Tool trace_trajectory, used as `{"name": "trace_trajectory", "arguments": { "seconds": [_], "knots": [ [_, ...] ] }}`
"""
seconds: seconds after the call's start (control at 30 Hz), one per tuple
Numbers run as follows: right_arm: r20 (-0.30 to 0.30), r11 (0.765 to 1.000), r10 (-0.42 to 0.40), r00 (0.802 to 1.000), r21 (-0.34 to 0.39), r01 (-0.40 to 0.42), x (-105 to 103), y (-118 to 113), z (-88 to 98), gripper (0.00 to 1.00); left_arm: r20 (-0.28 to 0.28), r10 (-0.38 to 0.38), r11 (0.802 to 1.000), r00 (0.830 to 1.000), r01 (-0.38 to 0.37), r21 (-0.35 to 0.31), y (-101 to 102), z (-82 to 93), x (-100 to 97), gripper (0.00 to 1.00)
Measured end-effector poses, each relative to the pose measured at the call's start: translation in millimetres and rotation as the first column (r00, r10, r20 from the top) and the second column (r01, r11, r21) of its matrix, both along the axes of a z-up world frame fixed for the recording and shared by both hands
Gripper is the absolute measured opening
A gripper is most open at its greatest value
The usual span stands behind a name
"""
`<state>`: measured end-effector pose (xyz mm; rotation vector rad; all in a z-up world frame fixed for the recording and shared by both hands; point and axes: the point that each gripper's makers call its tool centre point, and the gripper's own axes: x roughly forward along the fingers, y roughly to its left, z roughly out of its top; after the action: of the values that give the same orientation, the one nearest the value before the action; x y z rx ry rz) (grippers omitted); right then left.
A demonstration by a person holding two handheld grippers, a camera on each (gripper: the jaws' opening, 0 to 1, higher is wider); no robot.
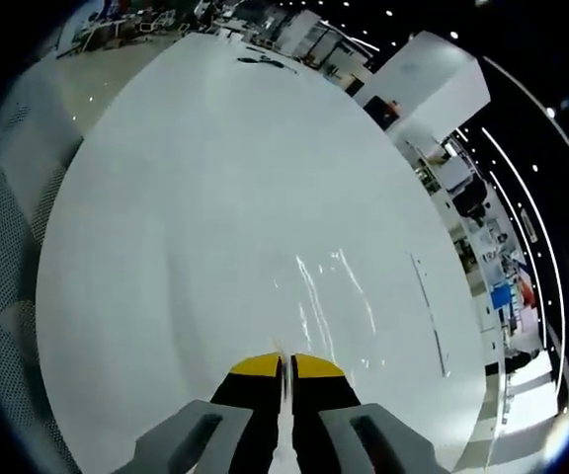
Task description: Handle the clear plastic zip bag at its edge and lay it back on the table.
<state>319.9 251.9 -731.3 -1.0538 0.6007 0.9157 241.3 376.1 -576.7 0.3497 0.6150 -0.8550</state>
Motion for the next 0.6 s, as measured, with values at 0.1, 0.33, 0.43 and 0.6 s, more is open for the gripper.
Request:
{"name": "trace_trajectory", "arguments": {
  "seconds": [0.1,0.33,0.43,0.6],
  "knots": [
    [-0.011,1.000,0.001,1.000,0.010,-0.001,-2,2,-0.5,0.03,-0.002,0.006,1.000,1.000,-0.006,-0.002,1,-2.0,-2.4,0.26],
    [-0.058,1.000,0.010,0.998,0.011,-0.010,-10,2,-6.7,0.12,-0.014,0.006,1.000,1.000,-0.006,-0.003,-2,-7.6,-10.8,0.26],
    [-0.077,1.000,0.014,0.997,0.014,-0.013,-14,0,-8.9,0.13,-0.015,0.008,1.000,1.000,-0.008,-0.005,-2,-7.2,-12.1,0.26],
    [-0.127,0.999,0.018,0.992,0.029,-0.014,-22,2,-14.0,0.17,-0.016,0.012,1.000,1.000,-0.012,-0.006,0,-7.5,-12.4,0.25]
  ]
}}
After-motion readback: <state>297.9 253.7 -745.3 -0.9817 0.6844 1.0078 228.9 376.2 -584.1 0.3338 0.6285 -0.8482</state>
